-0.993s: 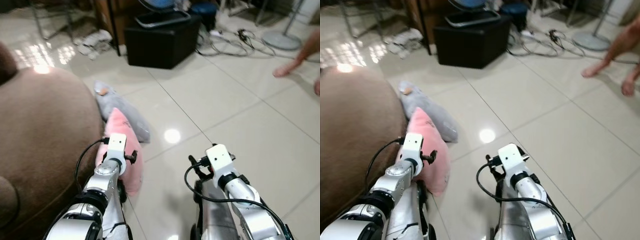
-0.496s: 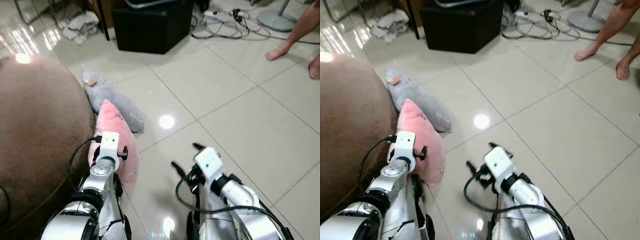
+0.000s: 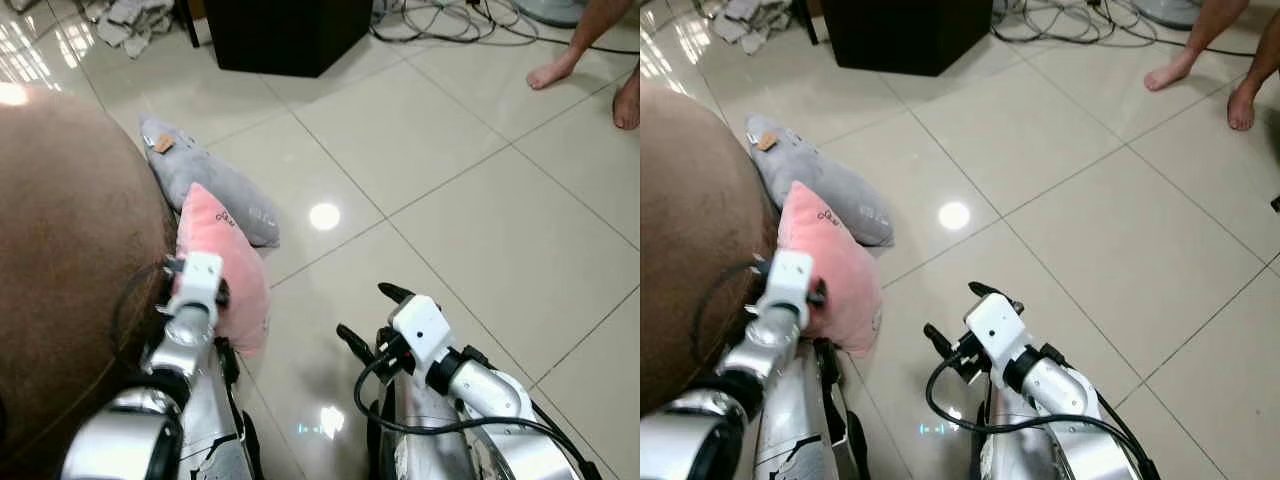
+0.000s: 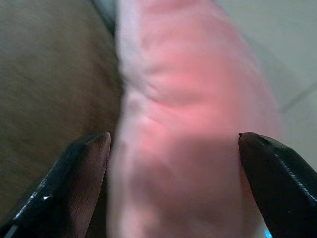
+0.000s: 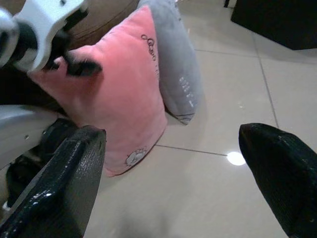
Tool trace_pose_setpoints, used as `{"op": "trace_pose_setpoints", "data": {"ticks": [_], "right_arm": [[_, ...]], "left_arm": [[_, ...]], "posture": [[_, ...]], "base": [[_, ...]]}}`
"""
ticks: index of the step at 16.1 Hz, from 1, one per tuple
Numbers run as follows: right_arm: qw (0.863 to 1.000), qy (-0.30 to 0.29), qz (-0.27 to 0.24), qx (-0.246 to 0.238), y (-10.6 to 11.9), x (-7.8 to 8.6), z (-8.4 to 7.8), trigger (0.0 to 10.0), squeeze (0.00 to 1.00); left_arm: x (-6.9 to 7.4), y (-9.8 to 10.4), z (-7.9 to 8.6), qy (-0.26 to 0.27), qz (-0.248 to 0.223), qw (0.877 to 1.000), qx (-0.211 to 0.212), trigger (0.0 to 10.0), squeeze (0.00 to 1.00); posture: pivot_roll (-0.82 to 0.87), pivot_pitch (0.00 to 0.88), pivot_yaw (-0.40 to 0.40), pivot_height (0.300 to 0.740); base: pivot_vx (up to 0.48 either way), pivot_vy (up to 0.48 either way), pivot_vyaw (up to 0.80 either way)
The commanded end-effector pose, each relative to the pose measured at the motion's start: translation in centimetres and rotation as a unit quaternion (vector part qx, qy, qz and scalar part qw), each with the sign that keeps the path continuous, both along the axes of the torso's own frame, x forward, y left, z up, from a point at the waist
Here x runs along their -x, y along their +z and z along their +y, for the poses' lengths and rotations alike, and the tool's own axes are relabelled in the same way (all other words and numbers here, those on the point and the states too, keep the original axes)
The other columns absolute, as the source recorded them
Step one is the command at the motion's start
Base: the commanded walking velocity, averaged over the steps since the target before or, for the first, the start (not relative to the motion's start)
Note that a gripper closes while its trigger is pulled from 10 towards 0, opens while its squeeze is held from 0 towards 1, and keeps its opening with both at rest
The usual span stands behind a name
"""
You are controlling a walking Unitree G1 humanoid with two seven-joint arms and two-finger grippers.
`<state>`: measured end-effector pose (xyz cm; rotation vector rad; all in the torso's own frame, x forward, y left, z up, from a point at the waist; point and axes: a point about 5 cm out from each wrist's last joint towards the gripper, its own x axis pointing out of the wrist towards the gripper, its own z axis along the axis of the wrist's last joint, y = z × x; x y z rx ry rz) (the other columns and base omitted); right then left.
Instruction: Move the pillow to the sofa from floor
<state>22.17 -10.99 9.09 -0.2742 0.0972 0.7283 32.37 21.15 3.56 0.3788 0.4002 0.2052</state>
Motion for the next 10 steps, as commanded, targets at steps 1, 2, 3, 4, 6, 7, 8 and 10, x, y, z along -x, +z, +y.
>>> {"op": "trace_pose_setpoints", "data": {"ticks": [1, 2, 3, 4, 6, 7, 8, 10], "right_arm": [[1.0, 0.002, 0.007, 0.0, 0.0, 0.4, -0.2, 10.0, 0.0], [1.0, 0.002, 0.013, 0.002, 0.0, 0.8, -0.2, 10.0, 0.0], [1.0, 0.003, 0.016, 0.003, 0.0, 1.0, -0.3, 10.0, 0.0], [1.0, 0.004, 0.021, 0.004, 0.0, 1.1, -0.3, 10.0, 0.0], [1.0, 0.004, 0.023, 0.005, 0.0, 1.2, -0.4, 10.0, 0.0], [1.0, 0.003, 0.023, 0.006, 0.1, 1.2, -0.5, 10.0, 0.0], [1.0, 0.001, 0.023, 0.006, 0.2, 1.2, -0.5, 10.0, 0.0], [1.0, 0.006, 0.026, 0.003, 0.2, 1.7, -0.2, 10.0, 0.0]], "left_arm": [[0.5, -0.6, 0.1, 0.006, 0.009, 1.0, -0.012, 10.0, 0.0], [0.4, -0.4, 0.5, 0.009, 0.009, 1.0, -0.026, 10.0, 0.0], [0.4, -0.5, 0.4, 0.004, 0.019, 0.999, -0.026, 10.0, 0.0], [0.7, -1.0, 0.2, -0.007, 0.041, 0.999, -0.02, 10.0, 0.0], [1.0, -1.8, -0.4, -0.019, 0.064, 0.997, 0.025, 10.0, 0.0], [1.2, -2.1, -0.5, -0.013, 0.073, 0.996, 0.05, 10.0, 0.0], [1.3, -2.2, -0.2, 0.002, 0.073, 0.996, 0.056, 10.0, 0.0], [1.4, -2.2, -0.1, -0.003, 0.076, 0.994, 0.073, 10.0, 0.0]], "posture": [[-0.19, 0.299, -0.02, 0.532], [-0.2, 0.307, -0.021, 0.532], [-0.2, 0.314, -0.021, 0.532], [-0.21, 0.319, -0.02, 0.532], [-0.21, 0.325, -0.02, 0.532], [-0.22, 0.326, -0.02, 0.532], [-0.22, 0.326, -0.021, 0.532], [-0.22, 0.322, -0.023, 0.532]], "base": [[0.0, 0.0, 0.0], [0.0, 0.0, 0.0], [0.0, 0.0, 0.0], [0.0, 0.0, 0.0], [0.0, 0.0, 0.0], [0.0, 0.0, 0.0], [0.0, 0.0, 0.0], [0.0, 0.0, 0.0]]}}
